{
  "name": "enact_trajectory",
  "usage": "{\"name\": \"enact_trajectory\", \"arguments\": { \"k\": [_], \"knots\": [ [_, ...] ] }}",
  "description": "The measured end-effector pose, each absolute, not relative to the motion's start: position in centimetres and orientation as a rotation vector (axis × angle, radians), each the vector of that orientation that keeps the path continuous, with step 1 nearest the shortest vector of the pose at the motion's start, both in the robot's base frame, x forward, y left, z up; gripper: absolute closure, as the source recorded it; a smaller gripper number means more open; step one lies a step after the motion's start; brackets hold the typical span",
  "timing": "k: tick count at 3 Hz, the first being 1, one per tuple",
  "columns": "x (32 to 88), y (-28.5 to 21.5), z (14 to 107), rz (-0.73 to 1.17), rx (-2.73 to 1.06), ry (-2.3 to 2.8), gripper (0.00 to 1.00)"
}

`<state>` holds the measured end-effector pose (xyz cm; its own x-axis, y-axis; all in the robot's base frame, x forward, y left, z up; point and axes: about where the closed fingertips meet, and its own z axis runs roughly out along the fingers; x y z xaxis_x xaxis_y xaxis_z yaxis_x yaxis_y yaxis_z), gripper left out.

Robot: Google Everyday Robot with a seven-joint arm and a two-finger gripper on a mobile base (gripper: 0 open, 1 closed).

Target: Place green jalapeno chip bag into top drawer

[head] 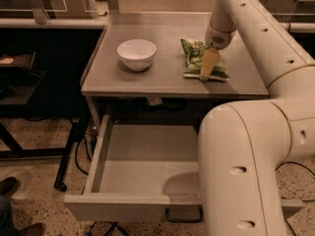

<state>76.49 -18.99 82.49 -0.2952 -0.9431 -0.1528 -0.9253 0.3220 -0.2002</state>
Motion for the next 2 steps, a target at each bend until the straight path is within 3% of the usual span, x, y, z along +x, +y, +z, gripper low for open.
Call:
{"name": "enact_trajectory", "arguments": {
  "k": [2],
  "knots": [
    [76.86, -18.87, 82.53, -0.112, -1.691, 2.339, 0.66]
  ]
}}
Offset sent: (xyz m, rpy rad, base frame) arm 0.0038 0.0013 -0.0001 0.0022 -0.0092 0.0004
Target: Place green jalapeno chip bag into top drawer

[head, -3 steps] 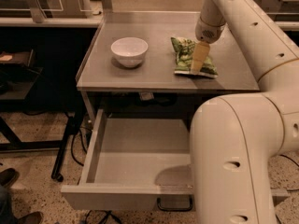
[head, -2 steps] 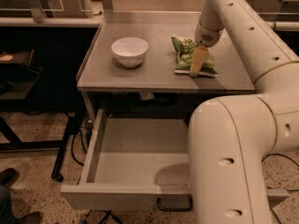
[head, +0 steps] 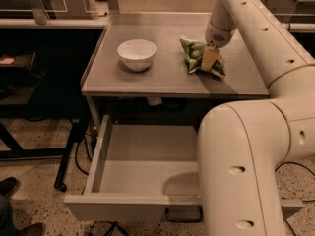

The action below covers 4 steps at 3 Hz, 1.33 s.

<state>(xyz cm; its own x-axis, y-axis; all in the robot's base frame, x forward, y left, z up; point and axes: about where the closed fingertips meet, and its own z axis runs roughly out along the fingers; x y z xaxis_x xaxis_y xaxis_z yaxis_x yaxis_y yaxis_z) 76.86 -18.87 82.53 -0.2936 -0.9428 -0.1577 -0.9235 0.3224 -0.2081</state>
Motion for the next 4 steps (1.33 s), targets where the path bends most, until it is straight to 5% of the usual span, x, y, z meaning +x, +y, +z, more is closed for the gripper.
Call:
{"name": "enact_trajectory", "arguments": {
  "k": [1, 4],
  "knots": [
    [76.9, -18.9, 82.5, -0.112, -1.691, 2.339, 0.95],
    [76.2, -19.8, 85.1, -0.136, -1.653, 2.302, 1.00]
  ]
}}
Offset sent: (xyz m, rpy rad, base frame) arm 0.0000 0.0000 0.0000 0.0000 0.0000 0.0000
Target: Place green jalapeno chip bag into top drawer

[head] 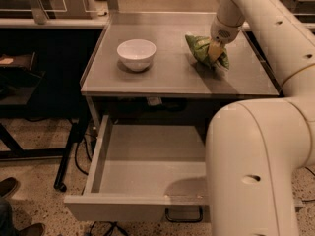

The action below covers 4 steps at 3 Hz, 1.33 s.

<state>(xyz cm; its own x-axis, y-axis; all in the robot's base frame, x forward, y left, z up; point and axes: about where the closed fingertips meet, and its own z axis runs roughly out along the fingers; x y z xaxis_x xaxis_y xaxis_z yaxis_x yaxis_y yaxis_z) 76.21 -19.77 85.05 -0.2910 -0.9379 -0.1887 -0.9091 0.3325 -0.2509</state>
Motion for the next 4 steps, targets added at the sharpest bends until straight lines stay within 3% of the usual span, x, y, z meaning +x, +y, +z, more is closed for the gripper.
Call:
{"name": "enact_trajectory", "arguments": {
  "k": [2, 4],
  "knots": [
    [70.5, -20.5, 90.8, -0.141, -1.603, 2.186, 1.00],
    [70.8, -20.1, 91.1, -0.150, -1.617, 2.174, 1.00]
  ]
}}
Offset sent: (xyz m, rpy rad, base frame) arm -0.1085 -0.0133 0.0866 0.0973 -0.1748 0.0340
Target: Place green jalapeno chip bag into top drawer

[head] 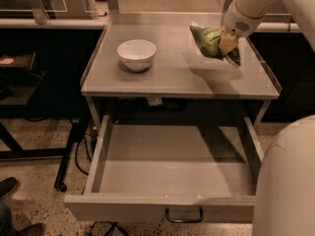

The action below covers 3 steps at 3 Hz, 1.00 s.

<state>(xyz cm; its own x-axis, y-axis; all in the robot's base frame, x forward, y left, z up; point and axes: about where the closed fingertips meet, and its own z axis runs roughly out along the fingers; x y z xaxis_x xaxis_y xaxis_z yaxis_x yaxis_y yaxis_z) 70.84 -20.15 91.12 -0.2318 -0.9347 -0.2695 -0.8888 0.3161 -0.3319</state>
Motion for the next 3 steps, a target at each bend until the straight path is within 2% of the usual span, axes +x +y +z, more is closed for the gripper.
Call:
{"name": "enact_trajectory", "arguments": {
  "k": [1, 2, 3],
  "knots": [
    [67.7, -20.4, 91.8, -0.123, -1.617, 2.188, 1.00],
    [59.6, -21.1, 91.9, -0.063, -1.631, 2.236, 1.00],
    [59.7, -21.1, 91.9, -0.064, -1.630, 2.235, 1.00]
  ]
}}
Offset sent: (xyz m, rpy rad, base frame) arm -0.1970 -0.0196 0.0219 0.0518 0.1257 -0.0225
